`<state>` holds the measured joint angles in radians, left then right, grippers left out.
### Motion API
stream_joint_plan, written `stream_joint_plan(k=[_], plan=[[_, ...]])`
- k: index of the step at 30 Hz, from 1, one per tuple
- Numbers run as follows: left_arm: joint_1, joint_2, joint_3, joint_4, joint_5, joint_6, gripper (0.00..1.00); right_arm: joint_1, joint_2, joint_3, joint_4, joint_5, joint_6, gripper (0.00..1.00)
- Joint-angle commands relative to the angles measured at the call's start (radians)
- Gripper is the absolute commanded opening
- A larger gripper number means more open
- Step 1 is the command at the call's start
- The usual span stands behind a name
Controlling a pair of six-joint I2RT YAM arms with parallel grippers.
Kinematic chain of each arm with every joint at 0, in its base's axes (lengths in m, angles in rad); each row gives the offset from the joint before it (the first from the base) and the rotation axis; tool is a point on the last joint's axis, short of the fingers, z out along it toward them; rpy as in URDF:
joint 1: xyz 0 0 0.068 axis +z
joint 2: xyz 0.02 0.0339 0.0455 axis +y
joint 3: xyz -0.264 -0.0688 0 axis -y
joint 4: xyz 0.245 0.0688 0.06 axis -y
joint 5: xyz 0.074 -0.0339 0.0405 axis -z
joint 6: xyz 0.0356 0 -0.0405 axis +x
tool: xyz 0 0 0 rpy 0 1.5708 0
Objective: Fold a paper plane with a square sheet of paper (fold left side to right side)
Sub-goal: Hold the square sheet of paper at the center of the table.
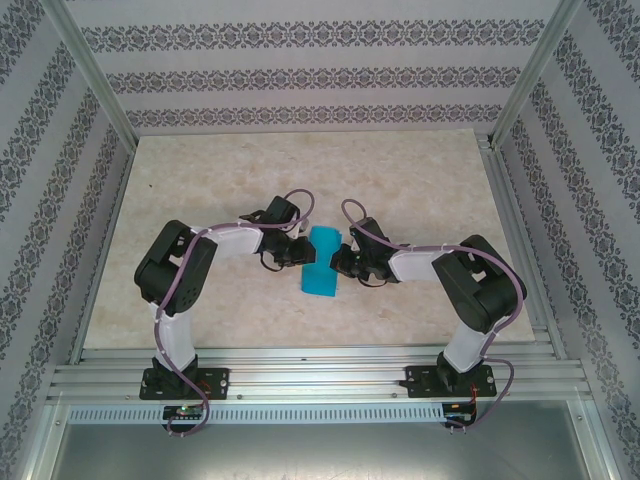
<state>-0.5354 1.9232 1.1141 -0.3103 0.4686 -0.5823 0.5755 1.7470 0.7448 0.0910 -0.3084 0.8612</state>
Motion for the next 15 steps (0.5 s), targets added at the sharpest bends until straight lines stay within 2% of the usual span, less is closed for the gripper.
stream_joint_plan(k=[1, 5, 8, 11, 15], plan=[[0.028, 0.014, -0.051, -0.012, -0.037, 0.042, 0.24, -0.005, 0.054, -0.019, -0.107, 0.040, -0.026, 0.07], [0.028, 0.033, -0.075, 0.029, 0.010, 0.042, 0.24, -0.006, 0.054, -0.015, -0.104, 0.033, -0.026, 0.07], [0.028, 0.030, -0.074, 0.003, -0.013, 0.062, 0.24, -0.009, 0.042, -0.019, -0.063, 0.011, -0.019, 0.08], [0.028, 0.025, -0.069, -0.026, -0.028, 0.086, 0.23, -0.021, -0.010, -0.010, -0.016, -0.035, -0.011, 0.09], [0.025, 0.029, -0.071, -0.029, -0.032, 0.092, 0.24, -0.043, -0.096, 0.046, -0.059, -0.055, -0.039, 0.13]])
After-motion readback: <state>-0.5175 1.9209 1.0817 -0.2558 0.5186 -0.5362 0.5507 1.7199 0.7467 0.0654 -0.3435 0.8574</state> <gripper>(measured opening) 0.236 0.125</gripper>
